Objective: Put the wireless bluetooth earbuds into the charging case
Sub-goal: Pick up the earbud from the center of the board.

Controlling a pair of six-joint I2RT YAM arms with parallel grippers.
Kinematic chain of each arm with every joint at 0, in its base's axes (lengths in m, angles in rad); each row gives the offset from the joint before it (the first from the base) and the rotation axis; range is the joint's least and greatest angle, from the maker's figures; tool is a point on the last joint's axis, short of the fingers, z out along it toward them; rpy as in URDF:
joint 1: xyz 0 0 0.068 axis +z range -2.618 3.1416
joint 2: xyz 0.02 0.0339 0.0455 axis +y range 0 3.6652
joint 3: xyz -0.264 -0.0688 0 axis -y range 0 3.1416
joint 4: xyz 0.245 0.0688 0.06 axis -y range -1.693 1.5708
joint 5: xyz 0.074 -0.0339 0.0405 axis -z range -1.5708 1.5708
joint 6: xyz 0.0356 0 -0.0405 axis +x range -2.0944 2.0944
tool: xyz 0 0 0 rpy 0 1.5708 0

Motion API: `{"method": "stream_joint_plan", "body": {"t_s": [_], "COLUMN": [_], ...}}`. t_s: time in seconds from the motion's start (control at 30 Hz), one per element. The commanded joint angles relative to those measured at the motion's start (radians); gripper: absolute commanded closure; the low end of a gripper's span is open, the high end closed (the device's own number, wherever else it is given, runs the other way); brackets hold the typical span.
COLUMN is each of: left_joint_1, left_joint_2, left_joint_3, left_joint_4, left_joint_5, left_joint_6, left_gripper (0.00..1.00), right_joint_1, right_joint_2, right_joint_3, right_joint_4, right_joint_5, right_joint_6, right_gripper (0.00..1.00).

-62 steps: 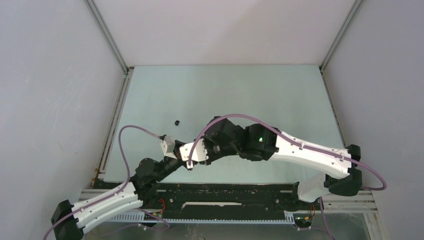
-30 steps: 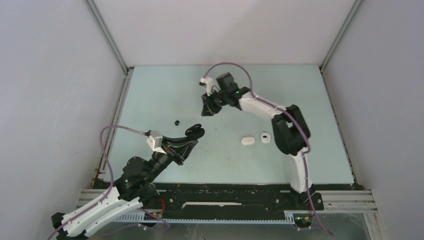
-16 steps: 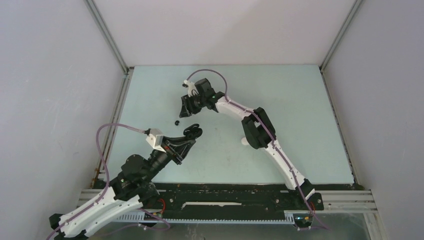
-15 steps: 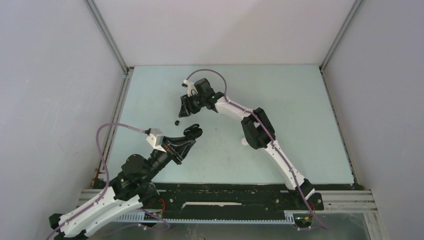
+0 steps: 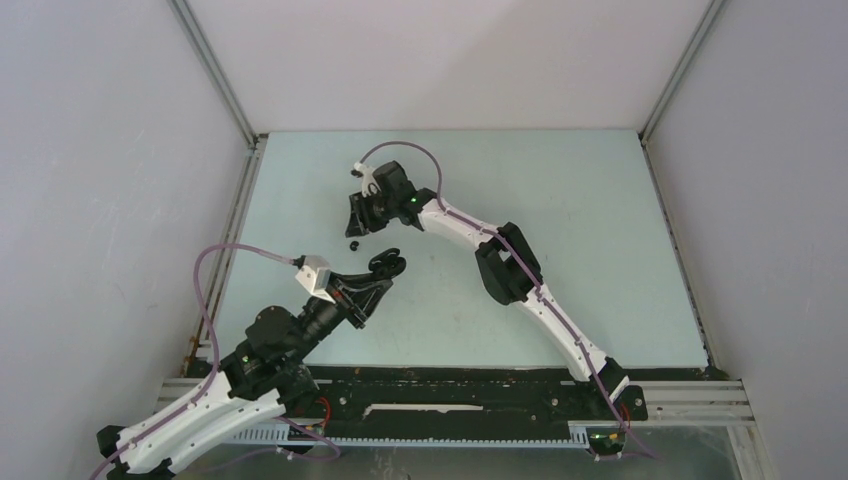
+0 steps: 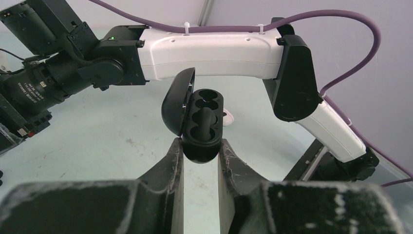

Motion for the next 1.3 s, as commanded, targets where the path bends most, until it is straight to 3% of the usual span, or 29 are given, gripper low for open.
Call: {"method": "stream_joint_plan", "body": {"t_s": [0.0, 0.63, 0.9, 1.03, 1.27], "left_joint_1": [0.005, 0.006, 0.005, 0.005, 0.006], "left_joint_2": [-0.01, -0.044, -0.048, -0.055, -0.081], "left_joint_3": [0.049, 0.035, 0.035, 0.03, 0.01], "left_joint_4": [0.025, 0.025, 0.025, 0.027, 0.053], "left_joint_5": [-0.01, -0.002, -0.001, 0.008, 0.044], "left_joint_6": [0.02, 0.0, 0.005, 0.005, -0.005], "left_gripper": [1.0, 1.0, 1.0, 1.0, 1.0], "right_joint_1": [0.0, 0.057, 0.03, 0.019, 0.012], "right_joint_2": [-0.008, -0.021, -0.061, -0.153, -0.421], "right_joint_3": [0.044, 0.006, -0.061, -0.185, -0.545], "right_joint_4": [-0.052, -0.147, -0.169, -0.154, -0.158], "right_joint_5": [0.051, 0.07, 0.033, -0.003, -0.071], "right_joint_6": [-0.039, -0.138, -0.14, -0.171, -0.281], "right_gripper": [0.59, 0.67, 0.85, 0.9, 0.95]}}
